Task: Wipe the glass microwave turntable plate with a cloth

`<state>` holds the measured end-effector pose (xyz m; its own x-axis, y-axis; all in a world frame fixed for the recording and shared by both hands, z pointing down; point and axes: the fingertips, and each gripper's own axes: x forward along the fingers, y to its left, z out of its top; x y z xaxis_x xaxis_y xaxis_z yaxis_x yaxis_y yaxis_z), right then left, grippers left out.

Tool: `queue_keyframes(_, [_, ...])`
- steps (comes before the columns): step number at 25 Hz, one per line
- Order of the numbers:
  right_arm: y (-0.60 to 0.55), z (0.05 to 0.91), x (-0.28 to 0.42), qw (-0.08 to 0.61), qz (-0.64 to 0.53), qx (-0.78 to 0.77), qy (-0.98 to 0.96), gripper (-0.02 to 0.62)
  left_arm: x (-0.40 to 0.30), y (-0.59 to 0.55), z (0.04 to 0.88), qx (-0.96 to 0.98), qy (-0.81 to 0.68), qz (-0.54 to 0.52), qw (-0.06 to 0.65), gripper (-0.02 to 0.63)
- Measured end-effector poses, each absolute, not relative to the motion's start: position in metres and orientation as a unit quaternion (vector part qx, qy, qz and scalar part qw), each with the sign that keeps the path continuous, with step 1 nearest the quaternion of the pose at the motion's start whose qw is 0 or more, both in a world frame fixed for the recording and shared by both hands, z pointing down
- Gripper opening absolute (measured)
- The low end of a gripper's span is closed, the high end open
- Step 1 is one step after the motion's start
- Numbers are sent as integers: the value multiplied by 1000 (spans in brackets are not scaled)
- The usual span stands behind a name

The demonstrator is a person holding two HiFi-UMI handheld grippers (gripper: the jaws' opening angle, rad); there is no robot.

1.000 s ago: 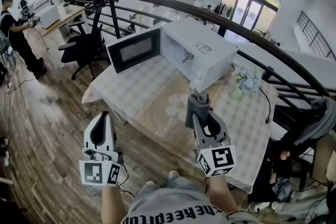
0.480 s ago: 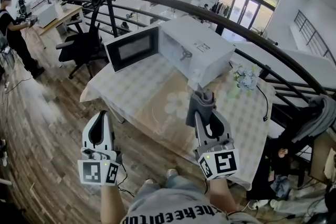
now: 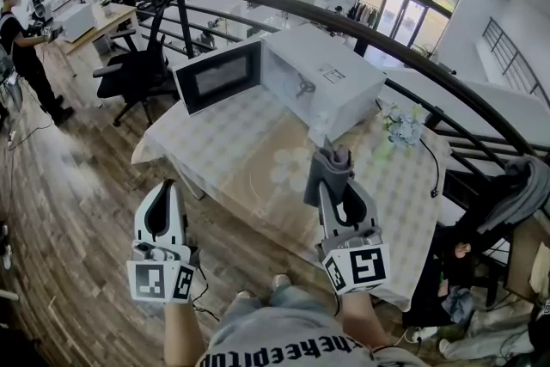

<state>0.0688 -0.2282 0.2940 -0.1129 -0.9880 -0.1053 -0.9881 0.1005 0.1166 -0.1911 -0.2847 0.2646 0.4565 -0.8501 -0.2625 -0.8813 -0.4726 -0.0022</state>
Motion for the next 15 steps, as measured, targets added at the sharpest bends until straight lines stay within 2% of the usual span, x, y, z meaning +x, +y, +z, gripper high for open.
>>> queue_keyframes(15, [-228,287,77,5,84,-668,739,103,-186,-282,260,-849,511,116,72,12])
